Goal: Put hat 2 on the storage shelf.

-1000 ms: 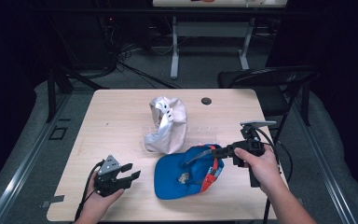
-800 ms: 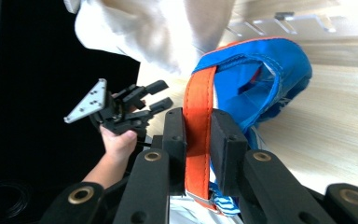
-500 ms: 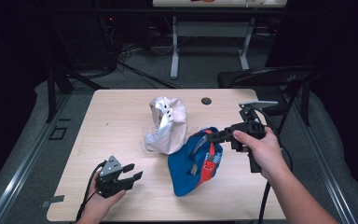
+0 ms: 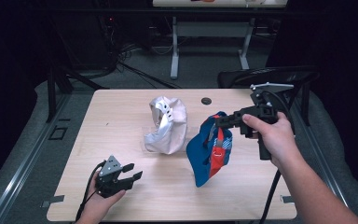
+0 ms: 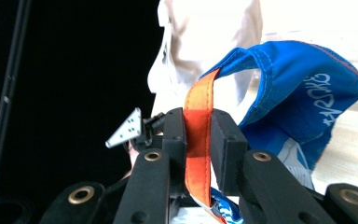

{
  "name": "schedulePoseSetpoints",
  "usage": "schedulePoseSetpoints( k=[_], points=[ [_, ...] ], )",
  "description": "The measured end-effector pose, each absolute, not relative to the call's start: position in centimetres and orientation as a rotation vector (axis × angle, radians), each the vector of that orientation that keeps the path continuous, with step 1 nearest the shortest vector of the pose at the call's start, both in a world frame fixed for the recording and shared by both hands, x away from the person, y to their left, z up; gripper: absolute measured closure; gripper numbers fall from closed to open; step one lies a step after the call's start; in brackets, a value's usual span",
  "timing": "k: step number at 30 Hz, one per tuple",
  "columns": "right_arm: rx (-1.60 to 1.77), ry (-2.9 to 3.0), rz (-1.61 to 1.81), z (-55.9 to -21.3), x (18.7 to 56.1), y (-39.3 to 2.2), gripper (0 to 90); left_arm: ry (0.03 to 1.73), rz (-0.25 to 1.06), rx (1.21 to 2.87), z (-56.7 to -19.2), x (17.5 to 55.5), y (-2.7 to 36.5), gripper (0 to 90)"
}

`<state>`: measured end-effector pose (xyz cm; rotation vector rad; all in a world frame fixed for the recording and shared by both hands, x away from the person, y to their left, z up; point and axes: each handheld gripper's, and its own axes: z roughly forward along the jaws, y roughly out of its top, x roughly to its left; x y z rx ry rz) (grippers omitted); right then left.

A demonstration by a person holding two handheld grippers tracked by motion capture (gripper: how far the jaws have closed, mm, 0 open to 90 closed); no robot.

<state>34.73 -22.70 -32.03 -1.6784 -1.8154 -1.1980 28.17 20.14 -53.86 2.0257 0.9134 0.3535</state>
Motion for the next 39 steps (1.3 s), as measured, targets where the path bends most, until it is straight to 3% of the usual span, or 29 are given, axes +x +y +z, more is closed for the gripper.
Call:
schedulePoseSetpoints(
  k=[17,39],
  points=[
    [-1.797,-1.716,-1.266,-28.7,37.4,-24.3,77.7,0.938,0.358,2.008,-53.9,28.4,20.8,51.8],
    [-1.903,-1.663,-1.301,-27.9,41.3,-24.5,77.6,0.945,0.353,2.018,-54.0,28.6,21.1,51.8]
  ],
)
